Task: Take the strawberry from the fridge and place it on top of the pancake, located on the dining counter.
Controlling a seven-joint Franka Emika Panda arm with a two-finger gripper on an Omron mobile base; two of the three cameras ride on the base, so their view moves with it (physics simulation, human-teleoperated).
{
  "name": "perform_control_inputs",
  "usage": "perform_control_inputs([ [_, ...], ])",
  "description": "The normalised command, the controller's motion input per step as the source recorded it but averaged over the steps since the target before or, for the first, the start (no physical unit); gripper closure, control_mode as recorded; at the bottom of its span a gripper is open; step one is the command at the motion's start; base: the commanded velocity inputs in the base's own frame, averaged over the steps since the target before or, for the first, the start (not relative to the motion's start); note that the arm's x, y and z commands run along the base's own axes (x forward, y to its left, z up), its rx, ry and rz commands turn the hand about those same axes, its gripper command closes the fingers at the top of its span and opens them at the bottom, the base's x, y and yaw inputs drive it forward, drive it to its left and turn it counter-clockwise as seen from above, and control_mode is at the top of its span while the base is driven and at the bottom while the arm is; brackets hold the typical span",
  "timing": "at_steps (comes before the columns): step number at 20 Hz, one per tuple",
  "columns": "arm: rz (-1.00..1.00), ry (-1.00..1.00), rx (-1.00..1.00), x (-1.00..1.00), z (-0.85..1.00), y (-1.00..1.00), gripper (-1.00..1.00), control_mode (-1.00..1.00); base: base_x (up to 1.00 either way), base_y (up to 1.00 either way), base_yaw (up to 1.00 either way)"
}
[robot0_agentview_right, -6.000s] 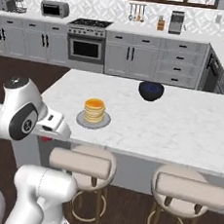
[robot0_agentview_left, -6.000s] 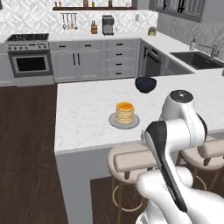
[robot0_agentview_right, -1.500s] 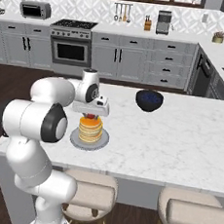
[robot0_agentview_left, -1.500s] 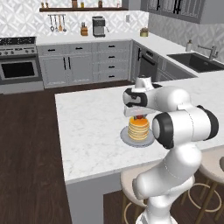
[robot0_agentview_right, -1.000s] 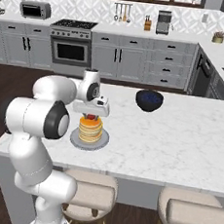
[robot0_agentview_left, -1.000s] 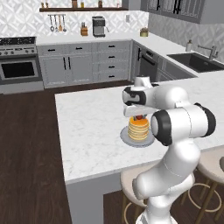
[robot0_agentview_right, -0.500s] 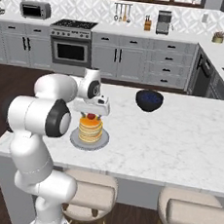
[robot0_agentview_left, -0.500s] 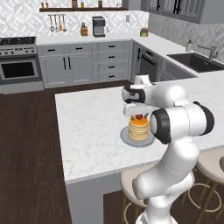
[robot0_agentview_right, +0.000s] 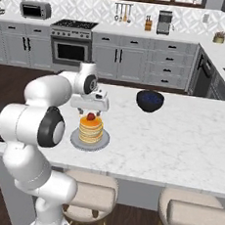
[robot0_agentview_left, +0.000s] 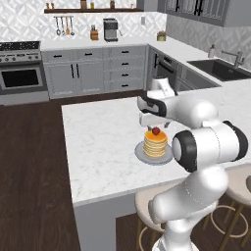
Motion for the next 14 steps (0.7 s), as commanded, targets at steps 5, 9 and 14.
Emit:
perform_control_inputs([
  [5,0.0,-0.16,-0.09,-0.46,0.5,0.22,-1.0,-1.0,0.0,0.0,0.0],
  [9,0.0,-0.01,0.0,-0.82,0.27,0.48,-1.0,-1.0,0.0,0.0,0.0],
  [14,-0.02,0.0,0.03,-0.98,0.08,0.82,-1.0,-1.0,0.0,0.0,0.0],
])
